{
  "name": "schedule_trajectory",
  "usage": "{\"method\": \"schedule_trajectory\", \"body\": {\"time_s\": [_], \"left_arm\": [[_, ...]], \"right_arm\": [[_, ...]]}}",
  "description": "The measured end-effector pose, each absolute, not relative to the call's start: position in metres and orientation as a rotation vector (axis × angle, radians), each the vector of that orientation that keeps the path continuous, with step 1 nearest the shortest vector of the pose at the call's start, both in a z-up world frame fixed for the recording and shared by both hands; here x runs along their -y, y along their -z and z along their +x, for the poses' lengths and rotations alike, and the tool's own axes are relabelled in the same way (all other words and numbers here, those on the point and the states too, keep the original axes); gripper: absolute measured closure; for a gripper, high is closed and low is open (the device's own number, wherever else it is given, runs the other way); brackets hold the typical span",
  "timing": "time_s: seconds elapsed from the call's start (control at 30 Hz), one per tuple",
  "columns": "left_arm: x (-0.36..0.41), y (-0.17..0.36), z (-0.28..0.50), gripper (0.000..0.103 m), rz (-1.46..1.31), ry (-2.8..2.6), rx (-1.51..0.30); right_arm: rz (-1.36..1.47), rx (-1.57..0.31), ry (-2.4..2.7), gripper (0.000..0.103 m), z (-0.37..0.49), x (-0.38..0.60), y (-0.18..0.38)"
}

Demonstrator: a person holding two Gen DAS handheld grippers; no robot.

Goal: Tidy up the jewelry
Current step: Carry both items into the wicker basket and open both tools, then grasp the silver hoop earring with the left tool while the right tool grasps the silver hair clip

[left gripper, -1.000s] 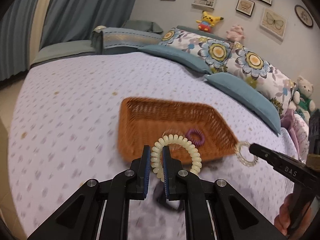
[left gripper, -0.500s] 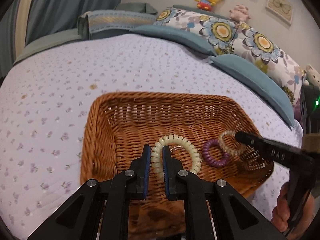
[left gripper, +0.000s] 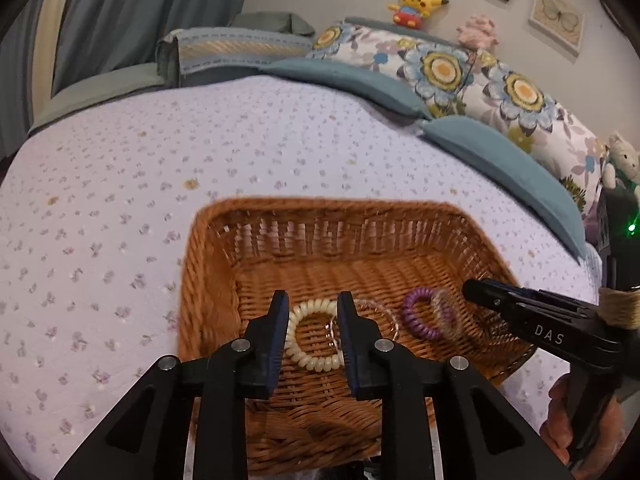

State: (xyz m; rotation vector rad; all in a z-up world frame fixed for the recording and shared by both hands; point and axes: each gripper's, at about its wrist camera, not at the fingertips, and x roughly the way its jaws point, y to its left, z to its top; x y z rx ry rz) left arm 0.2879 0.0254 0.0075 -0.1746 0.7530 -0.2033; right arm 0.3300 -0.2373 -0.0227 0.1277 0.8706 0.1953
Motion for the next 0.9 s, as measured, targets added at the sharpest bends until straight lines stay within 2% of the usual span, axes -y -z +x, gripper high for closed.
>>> {"method": "schedule_trajectory", "body": {"time_s": [0.13, 0.2, 0.23, 0.27, 0.37, 0.47, 0.63, 0.9], "left_arm": [[-0.041, -0.034, 0.270, 0.076, -0.210, 0.225, -0.691], [-0.052, -0.046, 0.256, 0.061, -0.237, 0.234, -0.667], [-0.057, -0.051, 0.249, 0.049, -0.255, 0.240, -0.655], [-0.064, -0.057, 0.236, 0.046, -0.278, 0.248, -0.636], [-0.078, -0.071, 0.210, 0.046, -0.288, 0.257, -0.615], [-0.088, -0.080, 0.183, 0.046, -0.303, 0.251, -0.590], [-0.088, -0.070, 0.131, 0.046, -0.325, 0.246, -0.608], [-0.051, -0.021, 0.080, 0.046, -0.308, 0.303, -0.741]], "right_arm": [[0.154, -0.833, -0.212, 0.071, 0.319, 0.241, 0.003], [0.174, -0.808, -0.226, 0.068, 0.309, 0.242, -0.010], [0.181, -0.797, -0.226, 0.068, 0.305, 0.243, -0.015], [0.190, -0.784, -0.226, 0.067, 0.299, 0.244, -0.021], [0.209, -0.745, -0.255, 0.065, 0.272, 0.246, -0.042], [0.165, -0.711, -0.259, 0.051, 0.241, 0.248, -0.057], [0.070, -0.694, -0.252, 0.050, 0.182, 0.249, -0.061], [0.008, -0.743, -0.239, 0.050, 0.081, 0.259, -0.031]]}}
